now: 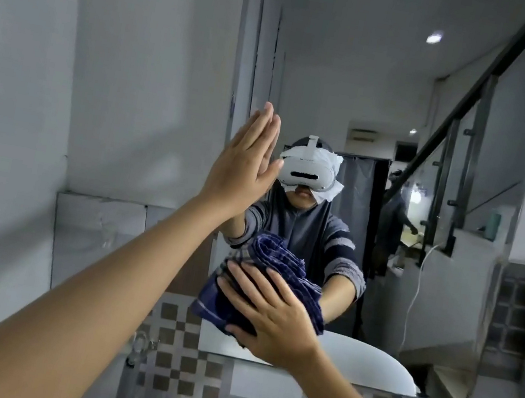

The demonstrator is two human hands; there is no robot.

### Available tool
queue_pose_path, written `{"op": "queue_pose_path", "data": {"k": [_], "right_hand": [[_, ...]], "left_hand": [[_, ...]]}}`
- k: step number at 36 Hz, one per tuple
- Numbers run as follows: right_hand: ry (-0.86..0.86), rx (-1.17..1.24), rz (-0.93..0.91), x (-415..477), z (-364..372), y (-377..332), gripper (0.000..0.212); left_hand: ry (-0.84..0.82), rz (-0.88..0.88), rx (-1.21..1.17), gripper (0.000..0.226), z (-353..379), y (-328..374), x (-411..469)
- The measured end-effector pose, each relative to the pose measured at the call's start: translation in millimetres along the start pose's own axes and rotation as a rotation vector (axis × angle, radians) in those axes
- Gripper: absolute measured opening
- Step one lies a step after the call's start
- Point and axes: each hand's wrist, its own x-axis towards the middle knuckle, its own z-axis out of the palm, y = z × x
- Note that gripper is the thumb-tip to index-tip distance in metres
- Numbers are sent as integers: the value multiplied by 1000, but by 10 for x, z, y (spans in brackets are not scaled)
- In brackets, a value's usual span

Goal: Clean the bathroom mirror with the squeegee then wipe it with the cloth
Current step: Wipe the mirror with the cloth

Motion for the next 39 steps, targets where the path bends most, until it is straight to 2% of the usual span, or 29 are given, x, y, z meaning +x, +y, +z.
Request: {"op": "queue_pose_path", "data": {"k": [4, 8, 12, 15, 19, 23, 27, 32, 36, 39], "right_hand": [[-32, -83, -105, -425, -70, 415, 64], [18, -171, 30, -796, -226, 844, 66], [59, -173, 408, -1177, -297, 1072, 69], [97, 6, 796, -1351, -236, 1010, 72], [261, 189, 1335, -1398, -36, 646, 76], [395, 230, 1575, -1213, 101, 260, 77], [436, 262, 1612, -1021, 228, -67, 76], [454, 261, 1514, -788, 336, -374, 72], [388, 269, 1352, -586, 408, -624, 72], [339, 239, 1260, -393, 438, -805, 72]], "left_hand": [[30, -35, -15, 60, 72, 22, -28], [36, -72, -20, 60, 160, 85, -167], [41, -69, -36, 58, 276, 135, -337], [56, -78, -46, 57, 319, 182, -432], [93, -89, -89, 57, 333, 274, -524], [90, -103, -111, 57, 354, 319, -594], [38, -98, -151, 58, 387, 359, -774], [-19, -43, -182, 52, 424, 420, -1196], [-19, -81, -255, 33, 348, 490, -1570], [-7, -203, -351, 17, 249, 522, -1804]]}}
